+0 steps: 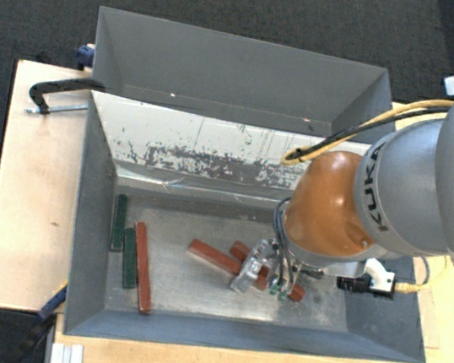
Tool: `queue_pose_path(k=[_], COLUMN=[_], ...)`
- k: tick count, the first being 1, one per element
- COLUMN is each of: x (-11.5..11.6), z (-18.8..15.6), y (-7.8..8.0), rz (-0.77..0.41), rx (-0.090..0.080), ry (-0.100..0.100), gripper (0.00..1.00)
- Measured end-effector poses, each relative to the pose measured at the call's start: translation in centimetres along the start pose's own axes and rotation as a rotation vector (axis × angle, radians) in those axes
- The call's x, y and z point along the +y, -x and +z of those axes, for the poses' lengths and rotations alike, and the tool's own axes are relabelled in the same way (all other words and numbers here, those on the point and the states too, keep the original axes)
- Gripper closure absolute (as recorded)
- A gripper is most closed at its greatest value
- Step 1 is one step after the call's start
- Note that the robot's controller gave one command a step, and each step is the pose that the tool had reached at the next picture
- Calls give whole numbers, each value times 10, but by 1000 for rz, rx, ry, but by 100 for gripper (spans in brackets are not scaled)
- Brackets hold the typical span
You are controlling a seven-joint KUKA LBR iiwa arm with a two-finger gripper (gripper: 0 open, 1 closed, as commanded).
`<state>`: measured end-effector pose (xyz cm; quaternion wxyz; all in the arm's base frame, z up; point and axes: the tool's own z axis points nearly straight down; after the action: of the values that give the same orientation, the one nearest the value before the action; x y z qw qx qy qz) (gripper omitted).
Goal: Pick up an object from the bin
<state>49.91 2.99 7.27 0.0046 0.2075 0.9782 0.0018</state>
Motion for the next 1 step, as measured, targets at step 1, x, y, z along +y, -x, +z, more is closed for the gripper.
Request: queue_pose_path(k=[1], x=[-1], z=[2], y=[-2], rz=[1], rx=[6], ry=[-3], gripper=[0])
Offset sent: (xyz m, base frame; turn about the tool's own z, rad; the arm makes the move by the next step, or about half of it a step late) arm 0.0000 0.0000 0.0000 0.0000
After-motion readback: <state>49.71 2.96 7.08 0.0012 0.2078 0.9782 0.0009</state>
